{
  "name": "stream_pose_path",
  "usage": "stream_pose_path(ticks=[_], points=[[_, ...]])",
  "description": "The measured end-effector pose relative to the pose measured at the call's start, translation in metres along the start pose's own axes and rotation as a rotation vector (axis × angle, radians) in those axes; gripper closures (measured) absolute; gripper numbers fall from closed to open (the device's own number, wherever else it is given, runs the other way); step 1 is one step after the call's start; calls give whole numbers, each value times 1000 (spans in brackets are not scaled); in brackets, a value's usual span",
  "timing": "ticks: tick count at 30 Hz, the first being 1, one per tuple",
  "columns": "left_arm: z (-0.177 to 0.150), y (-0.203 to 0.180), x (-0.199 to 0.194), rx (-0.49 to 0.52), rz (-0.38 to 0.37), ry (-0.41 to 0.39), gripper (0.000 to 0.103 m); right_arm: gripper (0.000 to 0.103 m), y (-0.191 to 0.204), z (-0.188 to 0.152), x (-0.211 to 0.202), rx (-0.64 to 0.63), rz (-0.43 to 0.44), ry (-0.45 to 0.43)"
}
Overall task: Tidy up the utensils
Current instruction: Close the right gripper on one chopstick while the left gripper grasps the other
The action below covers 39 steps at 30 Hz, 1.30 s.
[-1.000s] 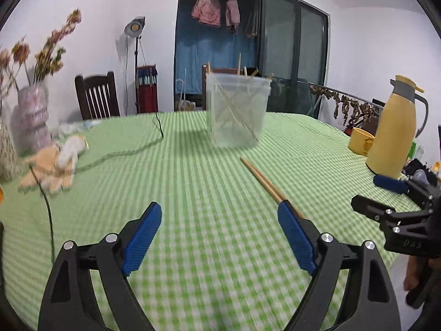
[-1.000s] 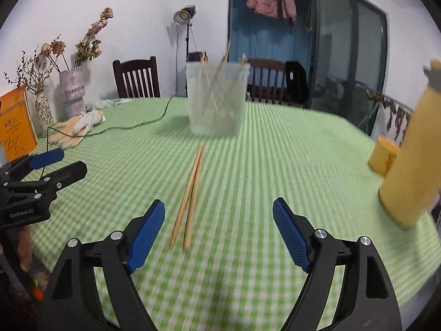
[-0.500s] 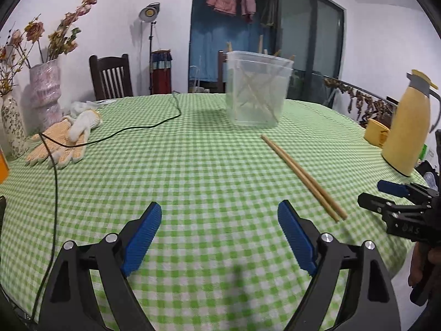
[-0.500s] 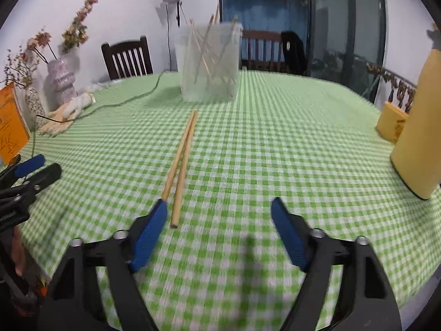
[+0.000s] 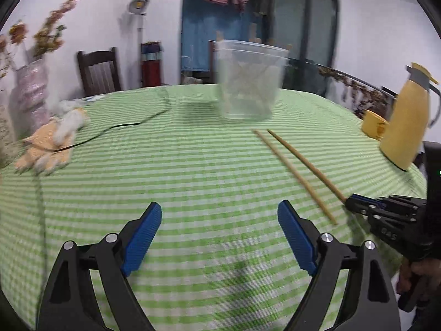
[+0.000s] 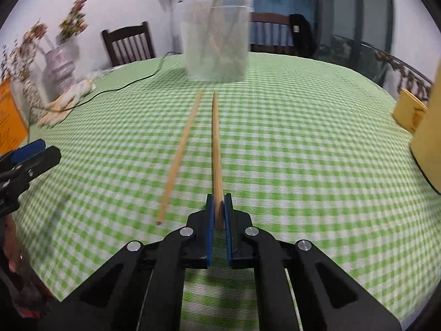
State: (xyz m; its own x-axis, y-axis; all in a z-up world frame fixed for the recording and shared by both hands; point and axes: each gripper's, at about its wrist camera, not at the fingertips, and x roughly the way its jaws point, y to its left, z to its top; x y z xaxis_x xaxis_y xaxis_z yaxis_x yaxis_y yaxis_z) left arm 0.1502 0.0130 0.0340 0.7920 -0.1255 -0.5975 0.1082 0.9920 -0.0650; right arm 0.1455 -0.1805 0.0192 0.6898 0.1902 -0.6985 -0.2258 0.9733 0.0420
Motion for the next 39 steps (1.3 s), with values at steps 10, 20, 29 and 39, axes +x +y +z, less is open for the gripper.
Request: stream_pose_path(ticks=[10,20,29,39], points=[[15,-105,72,249,-84,169,20,96,-46,-17,-20,87,-53,-24],[9,-45,65,197,-39,249,64,96,-47,-26,-28,64,-56,-46],[-10,-37,48,158,-178,224,64,93,-43,-28,-27,46,-44,-72],[-1,-26,56,156,-141,225,102,92,-41,-34,-30,29,-50,-101]])
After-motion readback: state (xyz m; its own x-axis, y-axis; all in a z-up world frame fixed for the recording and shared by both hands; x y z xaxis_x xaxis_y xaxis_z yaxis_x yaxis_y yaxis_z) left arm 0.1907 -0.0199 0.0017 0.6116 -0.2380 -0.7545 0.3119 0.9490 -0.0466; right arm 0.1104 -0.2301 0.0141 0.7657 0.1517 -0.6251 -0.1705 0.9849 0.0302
